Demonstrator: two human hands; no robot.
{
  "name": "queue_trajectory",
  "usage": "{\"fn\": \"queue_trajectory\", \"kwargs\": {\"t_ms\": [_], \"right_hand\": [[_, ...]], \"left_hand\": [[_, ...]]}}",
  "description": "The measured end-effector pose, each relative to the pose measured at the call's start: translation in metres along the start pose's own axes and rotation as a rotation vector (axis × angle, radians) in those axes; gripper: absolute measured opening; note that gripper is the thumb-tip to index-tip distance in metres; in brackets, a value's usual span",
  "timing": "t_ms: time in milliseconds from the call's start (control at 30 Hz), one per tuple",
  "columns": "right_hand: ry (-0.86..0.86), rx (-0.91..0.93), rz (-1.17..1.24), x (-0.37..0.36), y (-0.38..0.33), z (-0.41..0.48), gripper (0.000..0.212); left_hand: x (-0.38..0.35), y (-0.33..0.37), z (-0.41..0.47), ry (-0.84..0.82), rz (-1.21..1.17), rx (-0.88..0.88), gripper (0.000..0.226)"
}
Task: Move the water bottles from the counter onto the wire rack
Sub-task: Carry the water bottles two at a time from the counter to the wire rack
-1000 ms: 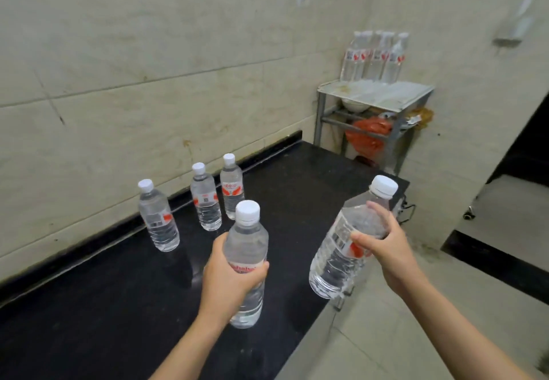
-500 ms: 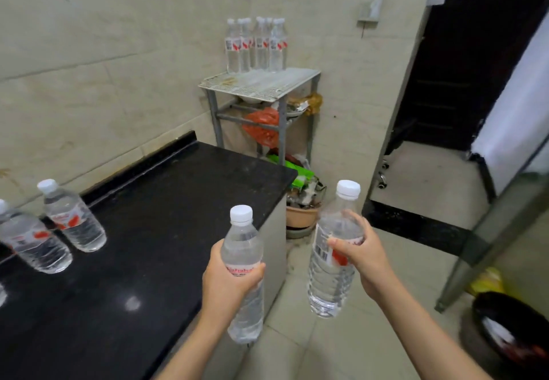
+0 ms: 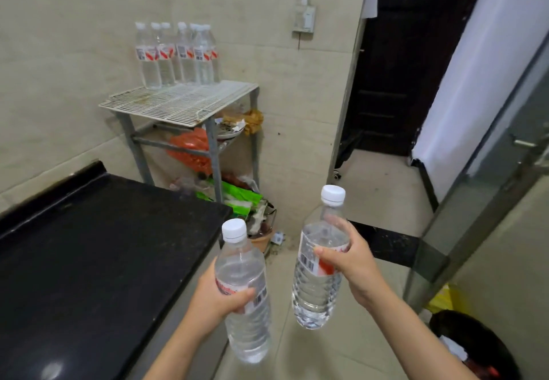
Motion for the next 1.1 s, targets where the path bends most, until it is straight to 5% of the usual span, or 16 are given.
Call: {"fn": "queue_trajectory", "kwargs": {"t_ms": [333,633,900,1100], "right_hand": [[-0.055,-0.012,-0.104,0.066,-0.021,0.152,0.063],[-0.202,-0.007,-0.095,0.119,-0.020,0.282,0.072],[-0.387,0.061,-0.060,0.127,-0.038,0.421,0.063],[-0.499,0.133,-0.014,0.085,-0.062,0.508,0.057]], "left_hand": [[-0.057,0.011,0.191,-0.152,-0.123,-0.064,0.108],[-0.125,0.037,0.312,-0.321,-0.493,0.003,0.068],[-0.139,0.068,0.397,-0.074,-0.338,-0.054,0.098],[-0.104,0.091,0.459,0.182,-0.261,-0.167,0.095]]}}
Point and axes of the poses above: each hand's wrist, its own z-axis towards the middle knuckle, its own x-axis out of the back of the hand, y = z × x, the point moved 1 cm from there along z, towards the middle knuckle, and after that the axes turned 1 degree about -z, right-handed, at the moved point
